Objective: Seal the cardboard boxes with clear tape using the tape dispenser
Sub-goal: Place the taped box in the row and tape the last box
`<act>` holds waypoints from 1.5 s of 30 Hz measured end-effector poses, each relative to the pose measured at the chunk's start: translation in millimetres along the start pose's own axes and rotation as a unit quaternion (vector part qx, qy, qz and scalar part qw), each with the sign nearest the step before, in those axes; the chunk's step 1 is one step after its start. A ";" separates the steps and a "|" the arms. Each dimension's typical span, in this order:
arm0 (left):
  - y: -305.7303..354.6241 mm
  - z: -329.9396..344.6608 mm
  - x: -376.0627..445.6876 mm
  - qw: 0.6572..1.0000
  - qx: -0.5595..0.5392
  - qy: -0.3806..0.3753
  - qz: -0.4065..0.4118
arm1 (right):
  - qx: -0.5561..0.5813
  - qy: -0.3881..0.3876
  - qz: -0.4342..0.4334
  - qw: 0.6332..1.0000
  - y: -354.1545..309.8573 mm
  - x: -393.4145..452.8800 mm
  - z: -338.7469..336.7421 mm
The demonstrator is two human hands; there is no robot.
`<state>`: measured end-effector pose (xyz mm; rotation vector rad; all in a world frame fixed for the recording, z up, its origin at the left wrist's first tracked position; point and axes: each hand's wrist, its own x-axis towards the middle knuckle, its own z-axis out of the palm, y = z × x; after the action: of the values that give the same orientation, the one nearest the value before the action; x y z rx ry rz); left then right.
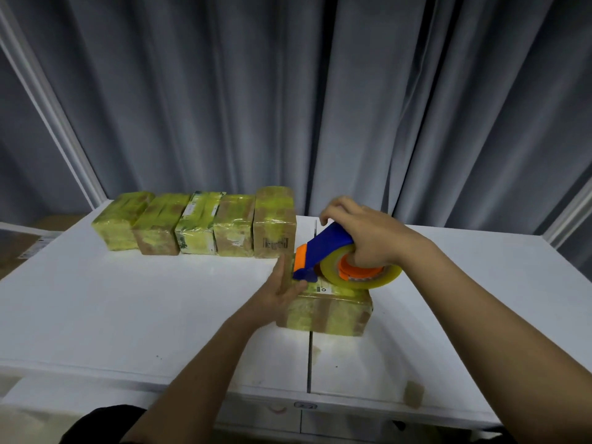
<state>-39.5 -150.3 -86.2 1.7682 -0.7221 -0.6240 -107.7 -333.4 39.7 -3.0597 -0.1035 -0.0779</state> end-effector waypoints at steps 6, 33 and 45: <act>-26.4 -40.2 34.9 0.981 0.193 0.009 0.011 | 0.120 0.057 0.019 0.991 21.3 -13.2 2.2; -18.6 -9.1 58.2 0.982 0.175 0.058 0.028 | 0.589 -0.053 0.257 0.765 3.5 -7.7 10.2; 4.4 -11.1 59.5 0.967 0.253 -0.010 -0.017 | 0.616 0.104 0.280 0.729 -9.9 -85.7 37.5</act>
<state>8.0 -187.9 -82.6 2.2483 -0.9238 -0.5075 -192.0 -326.1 -1.4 -1.6111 0.5522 -0.2058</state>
